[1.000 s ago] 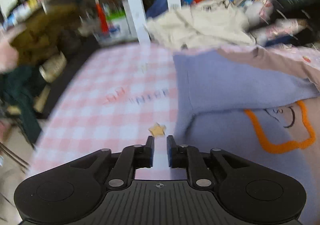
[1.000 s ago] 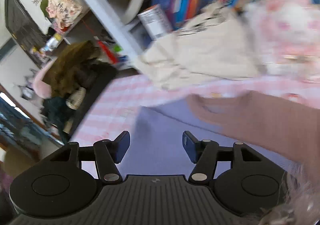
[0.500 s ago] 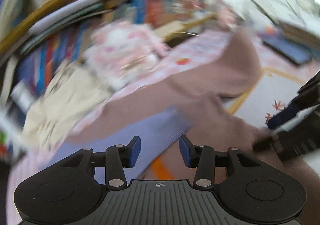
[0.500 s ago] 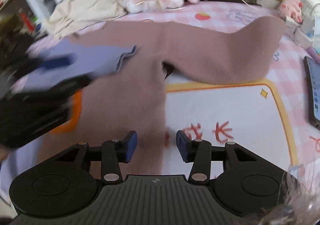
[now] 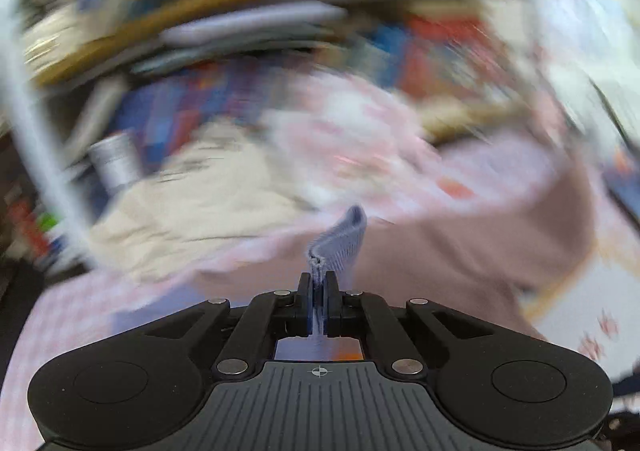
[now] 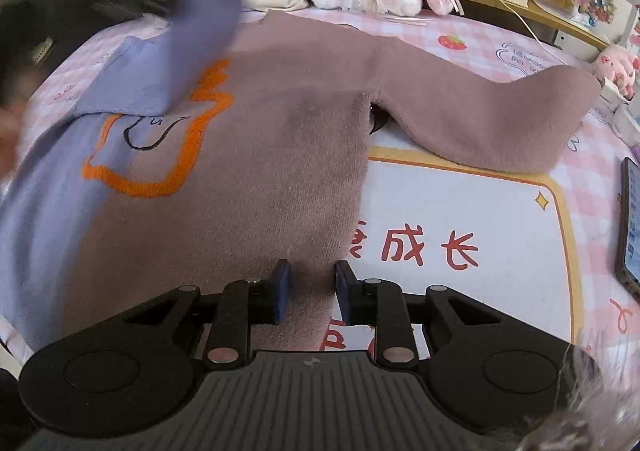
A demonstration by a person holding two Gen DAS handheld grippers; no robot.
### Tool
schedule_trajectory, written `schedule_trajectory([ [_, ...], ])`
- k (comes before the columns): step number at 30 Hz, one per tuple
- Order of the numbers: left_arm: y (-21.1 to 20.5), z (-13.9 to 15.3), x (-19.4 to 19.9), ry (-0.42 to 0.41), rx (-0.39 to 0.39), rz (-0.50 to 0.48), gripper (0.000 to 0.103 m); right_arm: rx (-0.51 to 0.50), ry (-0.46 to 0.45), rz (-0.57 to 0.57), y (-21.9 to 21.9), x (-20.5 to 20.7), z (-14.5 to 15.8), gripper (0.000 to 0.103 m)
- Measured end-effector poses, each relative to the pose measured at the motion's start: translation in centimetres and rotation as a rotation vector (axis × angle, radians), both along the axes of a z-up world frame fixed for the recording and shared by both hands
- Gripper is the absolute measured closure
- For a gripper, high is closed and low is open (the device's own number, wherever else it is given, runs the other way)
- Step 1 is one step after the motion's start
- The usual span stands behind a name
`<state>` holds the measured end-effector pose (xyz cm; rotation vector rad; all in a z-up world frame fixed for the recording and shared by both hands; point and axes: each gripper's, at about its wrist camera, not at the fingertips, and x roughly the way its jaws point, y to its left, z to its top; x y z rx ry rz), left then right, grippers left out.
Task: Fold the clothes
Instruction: 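Lay the sweater flat on the mat and open both grippers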
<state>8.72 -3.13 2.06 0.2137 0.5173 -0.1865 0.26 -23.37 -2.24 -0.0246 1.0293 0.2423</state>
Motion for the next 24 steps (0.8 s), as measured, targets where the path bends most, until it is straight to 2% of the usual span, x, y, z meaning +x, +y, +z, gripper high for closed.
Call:
schedule_trajectory([
  [3, 9.1, 1.9, 0.4, -0.016, -0.065, 0.194, 0.100, -0.008, 0.003, -0.015, 0.3, -0.1, 0.0, 0.080],
  [5, 14.6, 2.2, 0.2, -0.025, -0.037, 0.316, 0.100, -0.013, 0.004, -0.028, 0.5, 0.0, 0.0, 0.080],
  [7, 19.0, 2.1, 0.1, -0.023, 0.028, 0.421, 0.100, -0.019, 0.003, -0.040, 0.8, 0.1, -0.1, 0.082],
  [10, 25.1, 1.3, -0.3, 0.007, 0.097, 0.559, 0.100, -0.019, 0.006, -0.060, 1.2, 0.0, -0.1, 0.085],
  [13, 29.9, 0.3, -0.6, 0.046, 0.090, 0.698, 0.100, -0.003, 0.020, -0.092, 1.5, 0.0, -0.1, 0.087],
  [16, 32.8, -0.4, -1.0, 0.061, 0.057, 0.763, 0.100, 0.012, 0.020, -0.116, 1.7, -0.1, -0.2, 0.088],
  [20, 34.3, -0.9, -1.2, 0.072, 0.040, 0.789, 0.099, 0.005, 0.014, -0.133, 2.2, -0.2, -0.2, 0.088],
  [21, 34.6, -1.1, -1.2, 0.086, 0.035, 0.789, 0.097, 0.004, 0.014, -0.136, 2.3, -0.2, -0.3, 0.088],
  [22, 34.8, -1.3, -1.2, 0.099, 0.031, 0.790, 0.090, 0.002, 0.014, -0.140, 2.4, -0.2, -0.3, 0.088],
  [24, 34.7, -1.6, -1.6, 0.127, 0.053, 0.798, 0.087, 0.001, 0.008, -0.144, 2.5, -0.1, -0.3, 0.088],
])
